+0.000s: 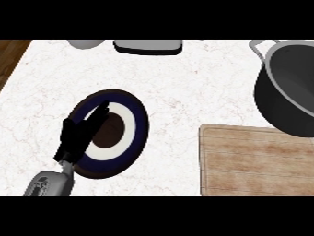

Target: Pick the bell pepper from the cutting board and place it in the pot

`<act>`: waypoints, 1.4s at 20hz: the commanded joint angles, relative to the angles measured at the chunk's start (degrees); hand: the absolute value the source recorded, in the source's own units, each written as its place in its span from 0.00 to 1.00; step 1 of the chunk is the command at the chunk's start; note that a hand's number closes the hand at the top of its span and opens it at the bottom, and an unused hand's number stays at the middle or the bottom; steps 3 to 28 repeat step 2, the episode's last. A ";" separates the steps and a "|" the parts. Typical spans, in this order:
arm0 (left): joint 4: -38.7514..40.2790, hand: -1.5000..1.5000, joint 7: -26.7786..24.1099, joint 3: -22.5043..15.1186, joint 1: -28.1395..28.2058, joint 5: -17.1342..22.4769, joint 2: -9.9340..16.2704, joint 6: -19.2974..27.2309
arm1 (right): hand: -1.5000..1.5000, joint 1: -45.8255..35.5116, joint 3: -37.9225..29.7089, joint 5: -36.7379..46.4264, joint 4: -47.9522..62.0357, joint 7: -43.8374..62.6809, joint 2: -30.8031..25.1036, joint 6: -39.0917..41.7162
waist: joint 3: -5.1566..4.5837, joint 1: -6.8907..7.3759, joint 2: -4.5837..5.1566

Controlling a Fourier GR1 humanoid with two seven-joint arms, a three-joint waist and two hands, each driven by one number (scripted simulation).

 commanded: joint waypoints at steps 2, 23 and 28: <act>-0.95 0.50 -1.57 -0.42 1.95 -0.10 0.37 -0.81 | 0.00 2.01 -4.43 -4.42 1.08 -1.00 -6.20 7.49 | 0.17 0.80 0.50; -0.95 0.50 -1.57 -0.42 1.95 -0.10 0.37 -0.81 | 0.00 2.01 -4.43 -4.42 1.08 -1.00 -6.20 7.49 | 0.17 0.80 0.50; -0.95 0.50 -1.57 -0.42 1.95 -0.10 0.37 -0.81 | 0.00 2.01 -4.43 -4.42 1.08 -1.00 -6.20 7.49 | 0.17 0.80 0.50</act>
